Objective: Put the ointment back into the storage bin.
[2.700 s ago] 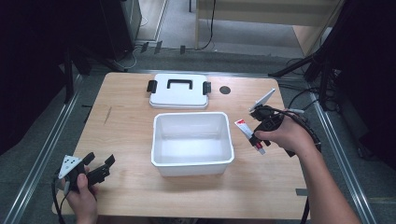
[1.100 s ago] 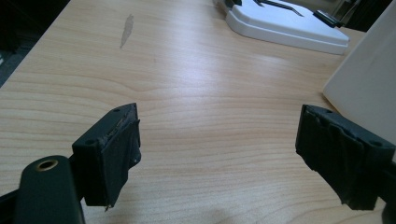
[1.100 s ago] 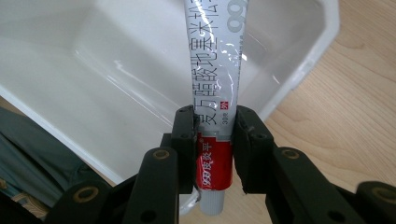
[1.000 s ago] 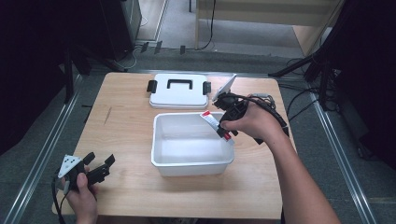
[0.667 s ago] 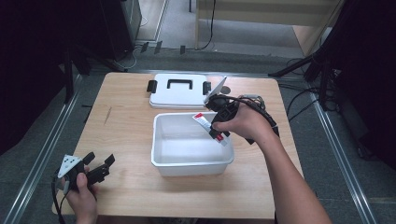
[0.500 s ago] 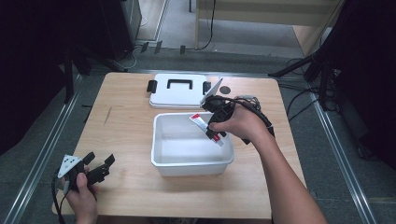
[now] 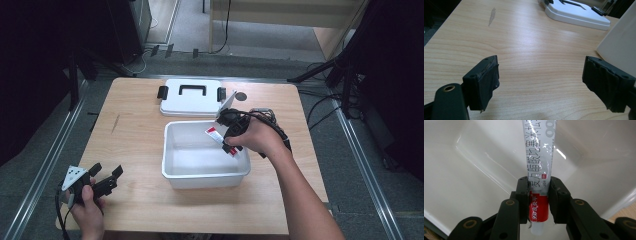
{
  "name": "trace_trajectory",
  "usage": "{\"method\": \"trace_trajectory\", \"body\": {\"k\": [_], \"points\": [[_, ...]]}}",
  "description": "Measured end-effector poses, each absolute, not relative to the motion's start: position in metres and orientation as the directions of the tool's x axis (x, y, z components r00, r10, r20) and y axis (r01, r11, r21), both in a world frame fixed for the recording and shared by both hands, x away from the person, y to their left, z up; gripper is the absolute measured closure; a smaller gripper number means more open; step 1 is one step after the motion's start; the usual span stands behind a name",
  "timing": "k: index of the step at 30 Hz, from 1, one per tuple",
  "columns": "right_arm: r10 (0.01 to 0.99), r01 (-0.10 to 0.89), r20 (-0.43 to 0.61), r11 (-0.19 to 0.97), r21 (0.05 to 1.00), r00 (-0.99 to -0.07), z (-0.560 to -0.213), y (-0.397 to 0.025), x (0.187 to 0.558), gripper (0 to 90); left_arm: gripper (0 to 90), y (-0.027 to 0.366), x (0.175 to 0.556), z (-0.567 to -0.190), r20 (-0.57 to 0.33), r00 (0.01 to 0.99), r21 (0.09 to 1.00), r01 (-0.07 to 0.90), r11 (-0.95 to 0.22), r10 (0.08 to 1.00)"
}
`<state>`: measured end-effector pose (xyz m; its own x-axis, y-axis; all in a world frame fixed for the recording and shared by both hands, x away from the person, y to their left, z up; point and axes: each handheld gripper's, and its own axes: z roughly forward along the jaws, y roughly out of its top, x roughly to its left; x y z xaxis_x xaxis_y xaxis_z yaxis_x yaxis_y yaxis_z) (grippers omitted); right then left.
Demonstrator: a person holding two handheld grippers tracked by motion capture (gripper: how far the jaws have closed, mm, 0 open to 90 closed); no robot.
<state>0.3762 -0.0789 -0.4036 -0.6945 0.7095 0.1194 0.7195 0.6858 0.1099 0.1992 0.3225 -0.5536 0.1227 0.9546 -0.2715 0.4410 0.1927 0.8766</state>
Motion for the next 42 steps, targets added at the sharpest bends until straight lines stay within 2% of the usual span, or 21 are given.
{"method": "trace_trajectory", "body": {"k": [21,28,42], "points": [[0.647,0.644,-0.006,0.759,0.100,-0.762,-0.429,-0.066,0.369,72.6,14.7,0.322,0.199,-0.554,-0.272,0.123,0.876,0.441,0.192,0.954],[0.624,0.620,-0.006,0.777,0.110,-0.781,-0.441,-0.060,0.368,72.4,14.7,0.323,0.199,-0.554,-0.272,0.122,0.876,0.442,0.193,0.955],[0.597,0.595,-0.052,0.802,0.044,-0.801,-0.461,-0.053,0.367,72.1,14.7,0.323,0.199,-0.554,-0.273,0.122,0.876,0.442,0.194,0.954]]}}
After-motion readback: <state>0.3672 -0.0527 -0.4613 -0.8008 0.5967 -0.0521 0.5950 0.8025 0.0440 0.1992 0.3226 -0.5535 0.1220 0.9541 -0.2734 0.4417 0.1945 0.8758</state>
